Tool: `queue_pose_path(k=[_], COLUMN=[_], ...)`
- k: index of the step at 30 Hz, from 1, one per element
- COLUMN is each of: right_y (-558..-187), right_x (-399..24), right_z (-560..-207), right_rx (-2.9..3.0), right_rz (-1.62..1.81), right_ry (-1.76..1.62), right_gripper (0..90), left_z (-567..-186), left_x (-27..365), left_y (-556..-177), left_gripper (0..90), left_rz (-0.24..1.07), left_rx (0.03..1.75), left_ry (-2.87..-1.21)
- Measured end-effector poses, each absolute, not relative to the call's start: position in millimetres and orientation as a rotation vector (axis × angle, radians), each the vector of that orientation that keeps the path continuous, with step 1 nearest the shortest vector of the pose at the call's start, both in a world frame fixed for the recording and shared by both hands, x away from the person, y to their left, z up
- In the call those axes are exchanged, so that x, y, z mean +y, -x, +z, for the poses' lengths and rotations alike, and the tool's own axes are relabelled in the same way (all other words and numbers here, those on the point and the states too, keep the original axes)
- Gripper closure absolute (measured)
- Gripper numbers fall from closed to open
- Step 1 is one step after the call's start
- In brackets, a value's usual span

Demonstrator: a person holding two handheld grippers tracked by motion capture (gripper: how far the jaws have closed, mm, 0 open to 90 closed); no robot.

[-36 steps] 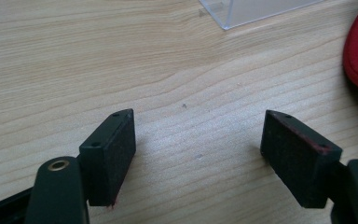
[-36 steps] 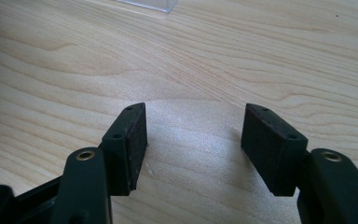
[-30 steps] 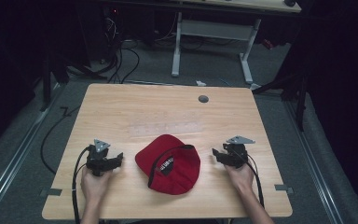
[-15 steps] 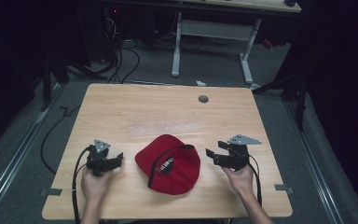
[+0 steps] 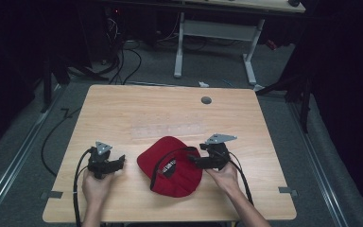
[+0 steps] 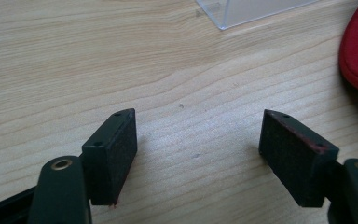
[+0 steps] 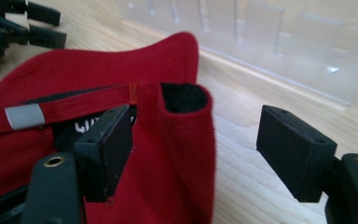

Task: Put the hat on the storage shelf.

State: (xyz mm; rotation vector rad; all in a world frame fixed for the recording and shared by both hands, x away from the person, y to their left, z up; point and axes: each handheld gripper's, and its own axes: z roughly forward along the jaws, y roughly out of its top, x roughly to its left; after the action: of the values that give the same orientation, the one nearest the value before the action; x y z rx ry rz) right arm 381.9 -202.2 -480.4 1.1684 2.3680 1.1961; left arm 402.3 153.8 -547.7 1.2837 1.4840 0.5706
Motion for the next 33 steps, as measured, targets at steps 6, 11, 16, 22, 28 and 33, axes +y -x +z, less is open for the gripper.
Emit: queue_pose_path(k=[6,11,16,22,28,33], right_y=[-389,-394,-394,-392,-391,-390], right_x=[-194,-195,-194,-193,-194,-197], right_z=[-494,-501,-507,-509,-508,-505], right_rx=[2.406,2.413,2.421,2.424,2.43,2.433], right_rz=[1.166,1.177,1.177,1.175,1.199,1.236], right_ry=[-1.181,-1.232,-1.224,-1.208,-1.188,-1.212], right_gripper=[31.7,40.0,52.4,69.8,81.5,83.9], left_z=[-548,-548,-548,-548,-548,-548], left_x=[154,153,153,154,153,153], left_y=[-403,-402,-402,-403,-402,-403], left_gripper=[27.9,26.9,26.8,24.1,23.3,23.2], left_rz=[0.571,0.569,0.567,0.57,0.568,0.567], left_rx=[1.485,1.483,1.482,1.494,1.491,1.492], left_ry=[-1.283,-1.285,-1.287,-1.281,-1.285,-1.284])
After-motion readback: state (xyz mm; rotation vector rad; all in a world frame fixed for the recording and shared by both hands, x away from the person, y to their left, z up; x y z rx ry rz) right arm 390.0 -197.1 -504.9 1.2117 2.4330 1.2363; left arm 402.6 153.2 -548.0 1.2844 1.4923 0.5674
